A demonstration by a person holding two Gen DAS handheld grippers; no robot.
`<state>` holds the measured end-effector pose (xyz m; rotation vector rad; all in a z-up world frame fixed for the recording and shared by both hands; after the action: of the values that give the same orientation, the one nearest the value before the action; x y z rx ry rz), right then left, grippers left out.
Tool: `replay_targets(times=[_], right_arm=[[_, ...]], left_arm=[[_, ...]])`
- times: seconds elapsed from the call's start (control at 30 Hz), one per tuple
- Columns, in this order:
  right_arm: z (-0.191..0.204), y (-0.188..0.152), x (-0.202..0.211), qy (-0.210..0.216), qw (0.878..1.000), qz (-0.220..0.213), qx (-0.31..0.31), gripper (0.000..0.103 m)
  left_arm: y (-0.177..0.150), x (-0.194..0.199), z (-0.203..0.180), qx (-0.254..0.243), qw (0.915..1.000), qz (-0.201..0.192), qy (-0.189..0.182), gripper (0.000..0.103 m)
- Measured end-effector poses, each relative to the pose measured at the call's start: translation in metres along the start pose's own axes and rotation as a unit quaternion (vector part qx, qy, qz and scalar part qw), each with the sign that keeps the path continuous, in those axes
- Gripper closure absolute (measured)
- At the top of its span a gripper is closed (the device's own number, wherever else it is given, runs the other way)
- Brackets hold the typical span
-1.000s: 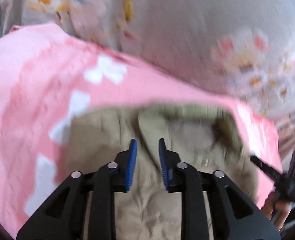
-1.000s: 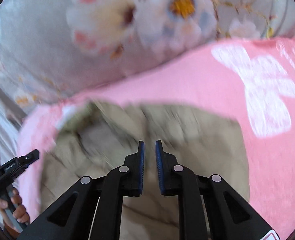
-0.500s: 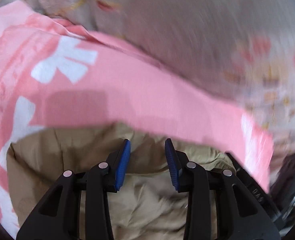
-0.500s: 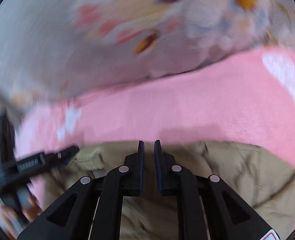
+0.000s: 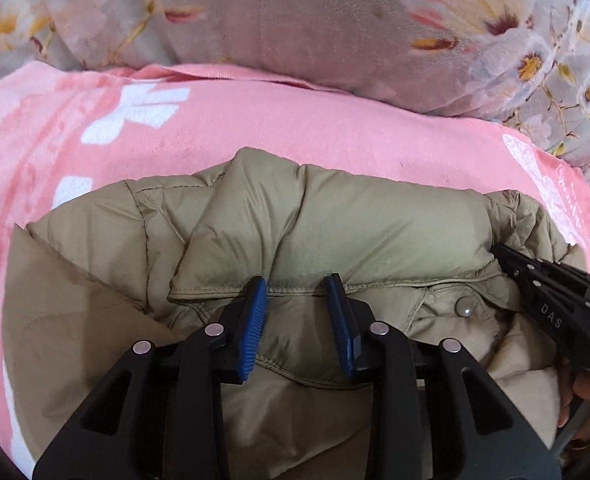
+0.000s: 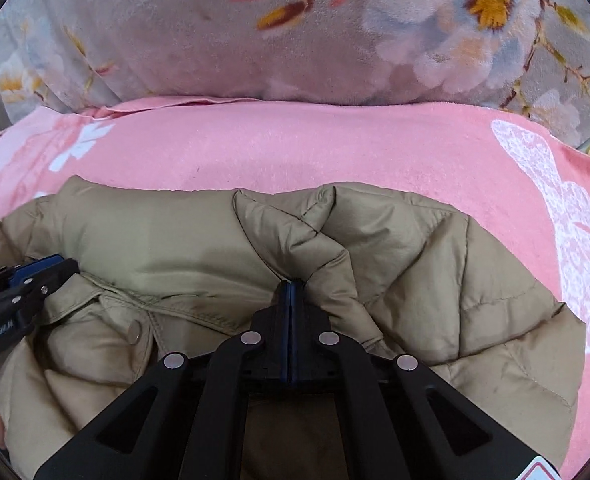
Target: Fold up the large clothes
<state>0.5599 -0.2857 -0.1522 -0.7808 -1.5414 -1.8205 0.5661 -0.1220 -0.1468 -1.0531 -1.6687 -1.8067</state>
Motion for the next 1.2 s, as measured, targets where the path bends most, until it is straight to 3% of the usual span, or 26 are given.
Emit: replay_targets(times=[0.4,1.2], right_arm=[[0.0012,-0.0003,-0.0018,-0.011,1.000,0.000,0.008,0.103],[-0.0020,0.0006,-0.0010,0.004,1.000,0.000,-0.003,0.103]], left_arm=[[0.0001,-0.0036,-0.0038,-0.021,0.9991,-0.014,0.035,0.072],[-0.0011,-0.0027,-0.0087,-0.042,0.9966,-0.015,0.070,0.072]])
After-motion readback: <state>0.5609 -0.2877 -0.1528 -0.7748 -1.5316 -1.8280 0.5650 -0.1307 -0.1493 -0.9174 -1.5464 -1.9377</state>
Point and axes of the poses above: each gripper's, at about its wrist camera, not at the fingertips, and x roughly against the way its jaws point, z to its left, y to its top, the point moved 9 cm from there along -x, roughly the way its jaws point, and after that the axes turned 8 degrees about y, right-handed, at the moved point
